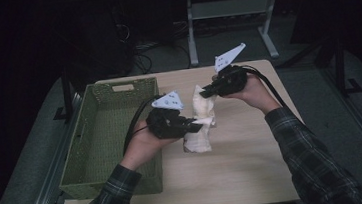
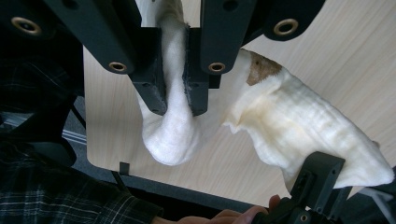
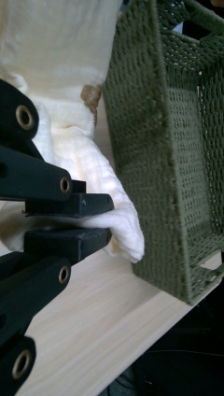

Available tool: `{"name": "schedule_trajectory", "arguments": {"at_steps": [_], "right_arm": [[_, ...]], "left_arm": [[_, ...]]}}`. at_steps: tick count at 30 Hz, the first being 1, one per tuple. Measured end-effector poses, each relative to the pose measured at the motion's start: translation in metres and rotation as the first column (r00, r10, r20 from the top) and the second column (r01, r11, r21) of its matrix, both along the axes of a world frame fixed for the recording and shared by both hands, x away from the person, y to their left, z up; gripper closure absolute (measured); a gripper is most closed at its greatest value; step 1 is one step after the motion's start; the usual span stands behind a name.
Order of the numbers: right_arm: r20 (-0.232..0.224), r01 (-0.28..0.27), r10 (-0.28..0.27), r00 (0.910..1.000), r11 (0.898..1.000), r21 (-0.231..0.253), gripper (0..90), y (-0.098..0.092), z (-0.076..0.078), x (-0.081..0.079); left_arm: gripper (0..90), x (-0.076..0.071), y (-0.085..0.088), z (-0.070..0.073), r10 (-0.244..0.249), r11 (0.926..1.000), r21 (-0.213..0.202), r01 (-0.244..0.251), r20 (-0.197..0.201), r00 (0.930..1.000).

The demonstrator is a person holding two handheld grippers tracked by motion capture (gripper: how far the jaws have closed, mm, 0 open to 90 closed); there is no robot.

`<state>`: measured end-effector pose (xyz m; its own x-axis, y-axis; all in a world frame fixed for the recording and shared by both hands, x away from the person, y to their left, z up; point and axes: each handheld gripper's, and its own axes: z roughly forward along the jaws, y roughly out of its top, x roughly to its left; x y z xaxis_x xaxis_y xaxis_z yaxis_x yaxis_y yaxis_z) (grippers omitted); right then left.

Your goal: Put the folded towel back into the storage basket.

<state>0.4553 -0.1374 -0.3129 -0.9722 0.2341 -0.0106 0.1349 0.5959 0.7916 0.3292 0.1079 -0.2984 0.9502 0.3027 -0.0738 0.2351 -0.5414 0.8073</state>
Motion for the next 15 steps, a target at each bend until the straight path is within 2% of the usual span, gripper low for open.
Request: {"name": "schedule_trajectory", "arguments": {"at_steps": [4, 8, 15], "right_arm": [[0.009, -0.018, 0.018, 0.9998, 1.0, 0.004, 83.6, 0.018, 0.007, 0.004], [0.016, -0.036, 0.036, 0.9992, 0.999, 0.003, 83.7, 0.035, 0.011, 0.006], [0.012, -0.06, 0.06, 0.9981, 0.998, -0.003, 83.7, 0.06, 0.012, 0.011]], "left_arm": [[80.1, -0.001, 0.019, 0.002, 0.014, 0.9998, -0.014, -0.014, -0.001, 0.9999], [80.0, -0.001, 0.035, 0.004, 0.033, 0.9994, -0.01, -0.033, 0.006, 0.9994], [80.1, -0.004, 0.054, 0.004, 0.059, 0.9982, -0.009, -0.059, 0.008, 0.9982]]}}
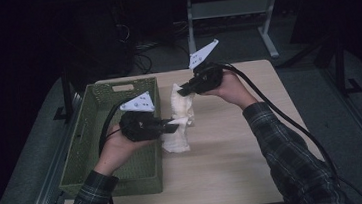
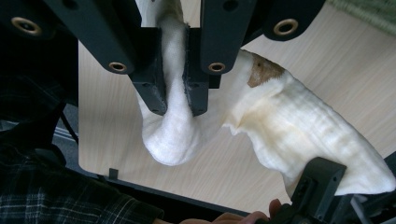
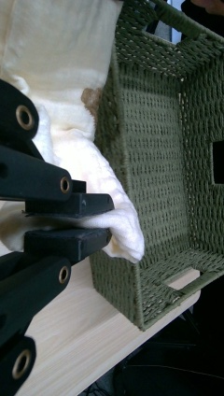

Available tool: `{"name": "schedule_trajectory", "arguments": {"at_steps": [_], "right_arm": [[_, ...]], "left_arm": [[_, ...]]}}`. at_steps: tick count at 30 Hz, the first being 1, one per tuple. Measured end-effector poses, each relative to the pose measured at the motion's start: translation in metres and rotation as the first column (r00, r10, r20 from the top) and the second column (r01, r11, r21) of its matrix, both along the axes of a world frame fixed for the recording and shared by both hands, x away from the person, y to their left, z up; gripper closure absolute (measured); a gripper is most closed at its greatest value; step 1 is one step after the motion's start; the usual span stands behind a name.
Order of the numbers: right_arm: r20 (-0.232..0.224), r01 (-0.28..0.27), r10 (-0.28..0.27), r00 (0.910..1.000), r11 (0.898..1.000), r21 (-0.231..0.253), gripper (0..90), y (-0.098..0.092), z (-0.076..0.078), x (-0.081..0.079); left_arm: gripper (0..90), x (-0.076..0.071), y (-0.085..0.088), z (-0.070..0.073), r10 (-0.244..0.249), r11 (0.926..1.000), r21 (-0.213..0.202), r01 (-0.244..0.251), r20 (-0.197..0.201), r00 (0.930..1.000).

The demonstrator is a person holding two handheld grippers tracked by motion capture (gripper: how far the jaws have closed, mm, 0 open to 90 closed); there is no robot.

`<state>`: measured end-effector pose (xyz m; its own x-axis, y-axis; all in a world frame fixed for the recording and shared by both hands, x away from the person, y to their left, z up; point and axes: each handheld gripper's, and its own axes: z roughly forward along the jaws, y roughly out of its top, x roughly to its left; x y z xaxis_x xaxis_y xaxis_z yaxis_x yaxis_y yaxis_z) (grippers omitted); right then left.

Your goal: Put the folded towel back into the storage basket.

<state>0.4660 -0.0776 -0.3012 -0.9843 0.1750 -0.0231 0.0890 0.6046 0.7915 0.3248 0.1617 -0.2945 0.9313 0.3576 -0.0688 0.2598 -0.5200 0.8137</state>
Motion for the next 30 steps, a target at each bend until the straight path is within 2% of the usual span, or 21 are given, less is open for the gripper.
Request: {"name": "schedule_trajectory", "arguments": {"at_steps": [10, 22, 30], "right_arm": [[0.005, -0.003, 0.003, 1.0, 1.0, 0.007, 83.7, 0.029, 0.006, 0.004], [0.005, -0.055, 0.055, 0.9985, 0.998, 0.006, 83.6, 0.08, -0.001, 0.009], [0.011, -0.088, 0.088, 0.9961, 0.996, 0.01, 83.7, 0.112, -0.005, 0.009]], "left_arm": [[80.0, -0.002, 0.031, 0.001, 0.048, 0.9989, 0.0, -0.048, 0.003, 0.9989], [80.0, -0.011, 0.074, -0.001, 0.11, 0.9938, 0.012, -0.11, 0.003, 0.9939], [80.0, -0.016, 0.096, -0.003, 0.147, 0.9891, 0.014, -0.146, 0.0, 0.9892]]}}
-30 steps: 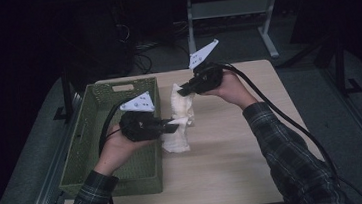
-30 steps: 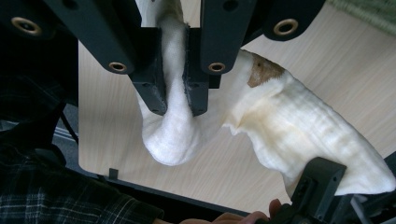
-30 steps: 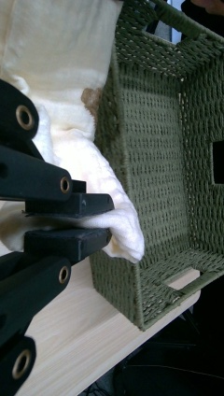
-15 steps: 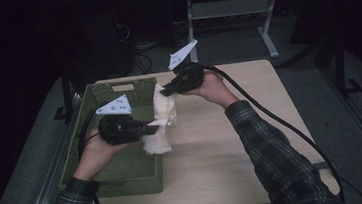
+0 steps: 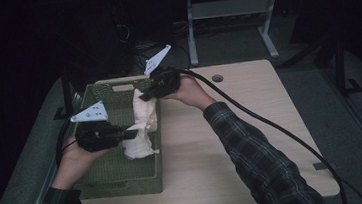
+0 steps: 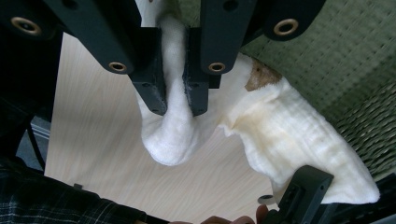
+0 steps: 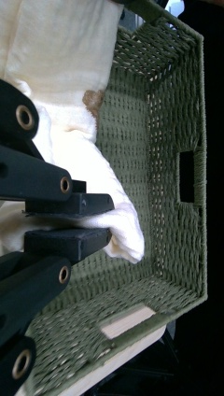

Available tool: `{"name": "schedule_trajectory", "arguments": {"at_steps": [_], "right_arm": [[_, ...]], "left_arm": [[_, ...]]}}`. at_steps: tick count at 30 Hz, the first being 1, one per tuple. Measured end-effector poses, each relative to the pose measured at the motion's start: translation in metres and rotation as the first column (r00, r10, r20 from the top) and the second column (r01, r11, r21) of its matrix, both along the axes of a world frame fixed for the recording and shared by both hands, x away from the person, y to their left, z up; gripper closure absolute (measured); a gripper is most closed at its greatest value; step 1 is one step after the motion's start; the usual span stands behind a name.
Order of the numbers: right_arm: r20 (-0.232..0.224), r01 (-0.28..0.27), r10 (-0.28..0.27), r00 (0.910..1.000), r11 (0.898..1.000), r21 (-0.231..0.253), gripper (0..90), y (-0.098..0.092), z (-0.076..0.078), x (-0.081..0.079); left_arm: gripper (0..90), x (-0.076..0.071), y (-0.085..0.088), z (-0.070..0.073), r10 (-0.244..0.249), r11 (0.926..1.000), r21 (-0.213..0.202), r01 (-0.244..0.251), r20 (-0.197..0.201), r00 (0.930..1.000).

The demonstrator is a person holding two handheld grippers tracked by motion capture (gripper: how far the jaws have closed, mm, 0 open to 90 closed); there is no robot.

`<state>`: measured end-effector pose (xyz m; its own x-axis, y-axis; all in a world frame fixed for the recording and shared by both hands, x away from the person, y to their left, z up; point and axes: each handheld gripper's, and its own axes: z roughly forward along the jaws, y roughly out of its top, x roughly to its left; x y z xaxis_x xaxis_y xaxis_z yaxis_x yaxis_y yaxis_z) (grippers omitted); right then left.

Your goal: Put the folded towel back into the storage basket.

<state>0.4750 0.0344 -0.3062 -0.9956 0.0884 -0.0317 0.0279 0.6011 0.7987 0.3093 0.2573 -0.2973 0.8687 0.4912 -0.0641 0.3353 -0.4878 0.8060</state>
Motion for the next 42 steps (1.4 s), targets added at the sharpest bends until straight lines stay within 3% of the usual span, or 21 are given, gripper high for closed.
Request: {"name": "schedule_trajectory", "arguments": {"at_steps": [6, 17, 20, 22, 26, 32, 42], "right_arm": [[-0.016, -0.014, 0.014, 0.9998, 1.0, -0.007, 83.7, 0.017, -0.009, -0.002], [-0.041, -0.03, 0.027, 0.9988, 0.998, -0.053, 83.6, 0.027, -0.03, -0.004], [-0.044, -0.027, 0.024, 0.9987, 0.998, -0.06, 83.6, 0.028, -0.034, -0.003], [-0.047, -0.027, 0.024, 0.9986, 0.997, -0.066, 83.6, 0.029, -0.035, -0.003], [-0.048, -0.023, 0.02, 0.9986, 0.997, -0.075, 83.6, 0.03, -0.039, -0.001], [-0.042, -0.001, -0.002, 0.9991, 0.998, -0.071, 83.6, 0.028, -0.04, 0.006], [-0.036, 0.051, -0.054, 0.9979, 0.996, -0.077, 83.5, 0.026, -0.039, 0.029]], "left_arm": [[79.9, -0.003, 0.009, -0.008, 0.001, 1.0, 0.005, -0.001, -0.017, 0.9999], [78.7, -0.003, 0.008, -0.033, -0.029, 0.9994, 0.016, 0.03, -0.073, 0.9969], [63.1, 0.001, 0.006, -0.038, -0.032, 0.9995, 0.0, 0.032, -0.092, 0.9953], [50.8, 0.003, 0.004, -0.04, -0.013, 0.9999, 0.01, 0.014, -0.079, 0.9968], [42.0, 0.007, 0.002, -0.041, 0.004, 1.0, 0.001, -0.004, -0.068, 0.9977], [36.9, 0.011, -0.002, -0.04, 0.012, 0.9998, -0.018, -0.013, -0.045, 0.9989], [36.3, 0.014, -0.008, -0.042, 0.001, 0.9994, -0.035, -0.003, -0.044, 0.999]]}}
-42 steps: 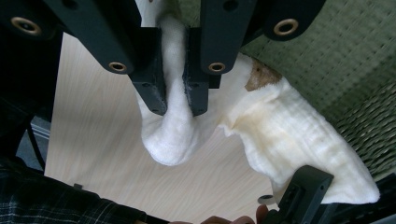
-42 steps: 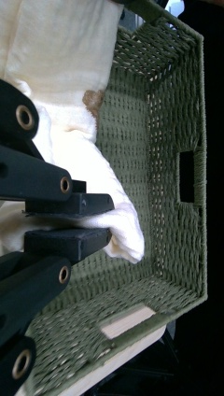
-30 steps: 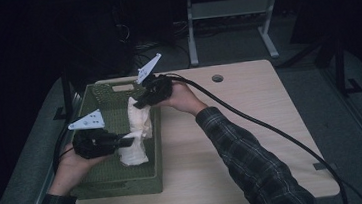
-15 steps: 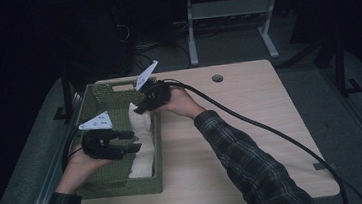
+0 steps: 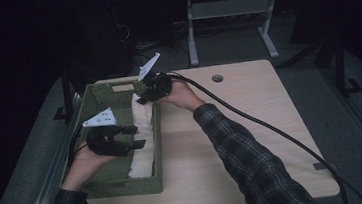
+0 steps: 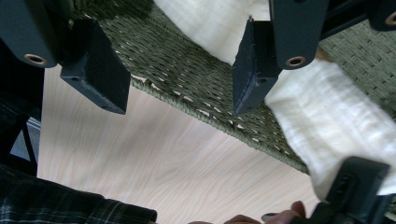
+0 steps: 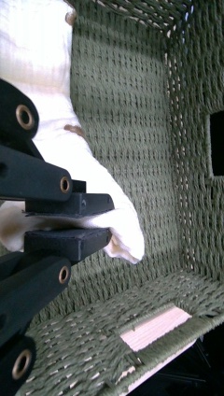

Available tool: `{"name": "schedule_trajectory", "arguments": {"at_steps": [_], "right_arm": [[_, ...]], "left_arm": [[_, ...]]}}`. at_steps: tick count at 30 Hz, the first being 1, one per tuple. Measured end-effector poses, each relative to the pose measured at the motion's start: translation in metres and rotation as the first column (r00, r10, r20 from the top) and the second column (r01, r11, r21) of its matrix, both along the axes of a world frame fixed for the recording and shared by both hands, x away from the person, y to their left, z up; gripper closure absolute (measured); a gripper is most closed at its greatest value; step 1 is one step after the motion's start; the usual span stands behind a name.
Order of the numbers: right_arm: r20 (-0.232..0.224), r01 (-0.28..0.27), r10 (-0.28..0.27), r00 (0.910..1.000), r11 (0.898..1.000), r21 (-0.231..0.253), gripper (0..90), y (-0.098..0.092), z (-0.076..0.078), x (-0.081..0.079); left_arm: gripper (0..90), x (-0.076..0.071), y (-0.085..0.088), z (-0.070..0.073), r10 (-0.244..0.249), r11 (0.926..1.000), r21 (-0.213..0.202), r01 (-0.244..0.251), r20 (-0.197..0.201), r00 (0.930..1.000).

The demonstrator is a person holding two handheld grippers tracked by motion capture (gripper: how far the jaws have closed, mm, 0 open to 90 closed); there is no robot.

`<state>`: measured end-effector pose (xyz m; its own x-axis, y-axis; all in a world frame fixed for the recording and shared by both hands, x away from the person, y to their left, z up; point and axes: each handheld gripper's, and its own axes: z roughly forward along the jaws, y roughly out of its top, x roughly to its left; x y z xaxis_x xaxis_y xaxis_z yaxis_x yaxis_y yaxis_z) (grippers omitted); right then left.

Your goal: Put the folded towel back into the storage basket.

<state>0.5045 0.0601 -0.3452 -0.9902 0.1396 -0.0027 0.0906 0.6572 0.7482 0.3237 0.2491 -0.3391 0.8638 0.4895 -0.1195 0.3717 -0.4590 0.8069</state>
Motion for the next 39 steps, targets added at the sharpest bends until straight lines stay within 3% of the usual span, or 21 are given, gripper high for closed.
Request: {"name": "schedule_trajectory", "arguments": {"at_steps": [7, 10, 13, 19, 24, 28, 30, 39], "right_arm": [[0.022, 0.019, -0.019, 0.9996, 1.0, -0.014, 81.5, 0.006, -0.004, 0.008], [0.061, 0.051, -0.051, 0.9968, 0.999, 0.002, 69.4, 0.005, -0.003, 0.01], [0.059, 0.077, -0.078, 0.9952, 0.997, 0.025, 58.7, 0.002, 0.002, 0.011], [0.038, 0.092, -0.094, 0.9949, 0.994, 0.052, 51.6, -0.009, 0.014, 0.009], [0.01, 0.1, -0.101, 0.9949, 0.993, 0.057, 47.3, -0.024, 0.021, 0.005], [0.029, 0.105, -0.107, 0.9938, 0.993, 0.058, 43.2, -0.042, 0.025, 0.001], [0.017, 0.124, -0.125, 0.992, 0.991, 0.055, 41.3, -0.051, 0.026, -0.002], [0.017, 0.16, -0.161, 0.9868, 0.986, 0.054, 40.1, -0.099, 0.021, -0.011]], "left_arm": [[36.2, -0.001, 0.001, 0.0, -0.006, 1.0, -0.006, 0.006, 0.003, 1.0], [35.7, -0.001, 0.002, 0.0, 0.0, 1.0, -0.008, 0.0, 0.004, 1.0], [34.8, 0.0, 0.001, 0.0, 0.003, 1.0, -0.007, -0.003, 0.006, 1.0], [33.2, 0.002, -0.005, 0.001, 0.004, 0.9999, -0.013, -0.004, 0.009, 1.0], [32.3, 0.005, -0.016, 0.005, 0.003, 0.9998, -0.019, -0.003, 0.014, 0.9999], [32.0, 0.008, -0.028, 0.008, 0.021, 0.9995, -0.024, -0.02, 0.015, 0.9997], [31.8, 0.01, -0.034, 0.01, 0.025, 0.9994, -0.026, -0.025, 0.016, 0.9995], [31.2, 0.014, -0.07, 0.013, 0.015, 0.9999, -0.006, -0.015, 0.021, 0.9997]]}}
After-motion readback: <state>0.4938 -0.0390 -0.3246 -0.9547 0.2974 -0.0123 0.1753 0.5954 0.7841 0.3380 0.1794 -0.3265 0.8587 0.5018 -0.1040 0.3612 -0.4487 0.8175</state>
